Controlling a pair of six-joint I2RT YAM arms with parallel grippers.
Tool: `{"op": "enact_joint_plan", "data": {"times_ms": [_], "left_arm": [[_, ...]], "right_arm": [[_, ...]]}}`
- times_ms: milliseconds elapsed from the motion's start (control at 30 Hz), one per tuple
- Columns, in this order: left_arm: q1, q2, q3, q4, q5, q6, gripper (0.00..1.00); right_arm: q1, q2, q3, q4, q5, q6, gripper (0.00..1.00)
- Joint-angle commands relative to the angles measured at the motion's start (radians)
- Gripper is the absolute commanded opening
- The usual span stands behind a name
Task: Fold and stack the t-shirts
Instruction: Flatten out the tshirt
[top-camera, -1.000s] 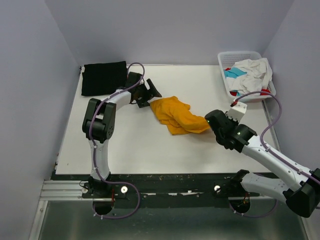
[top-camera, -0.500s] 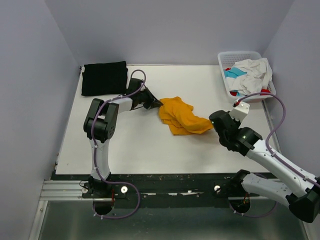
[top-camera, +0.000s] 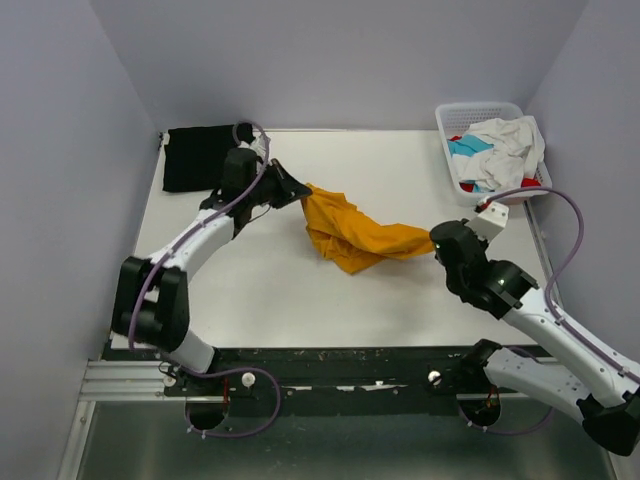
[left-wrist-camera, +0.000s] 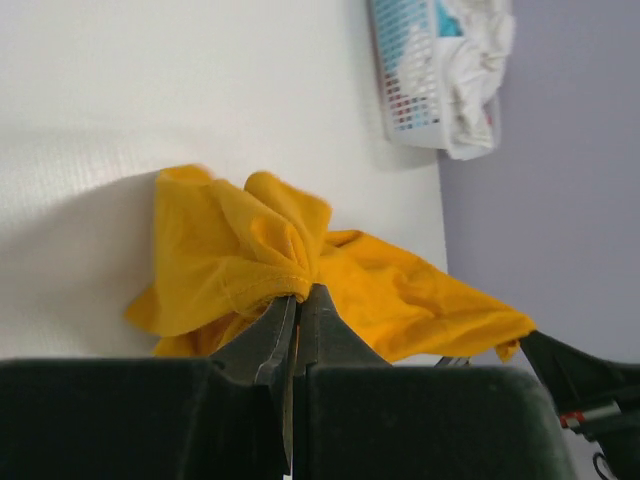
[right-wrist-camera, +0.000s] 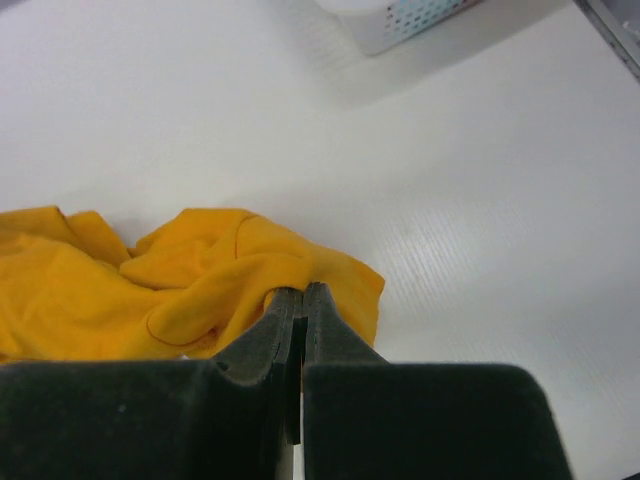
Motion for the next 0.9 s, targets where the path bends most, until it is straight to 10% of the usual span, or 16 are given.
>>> {"op": "enact_joint_plan", "data": {"times_ms": [0, 467, 867], "left_arm": [[-0.009, -0.298, -0.044, -0.032, -0.074, 0.115, 0.00], [-0.041, -0.902, 0.242, -0.341, -0.323, 0.299, 0.00], [-0.013, -0.556, 0.627, -0.490, -0.585, 0.457, 0.00]], "right_arm": [[-0.007, -0.087, 0.063, 0.173, -0.011, -0.111, 0.01], [-0.008, -0.039, 0.597, 0.335, -0.432, -0.422, 0.01], [-0.009, 0.319, 0.798, 0.516, -0.052, -0.705, 0.01]]}}
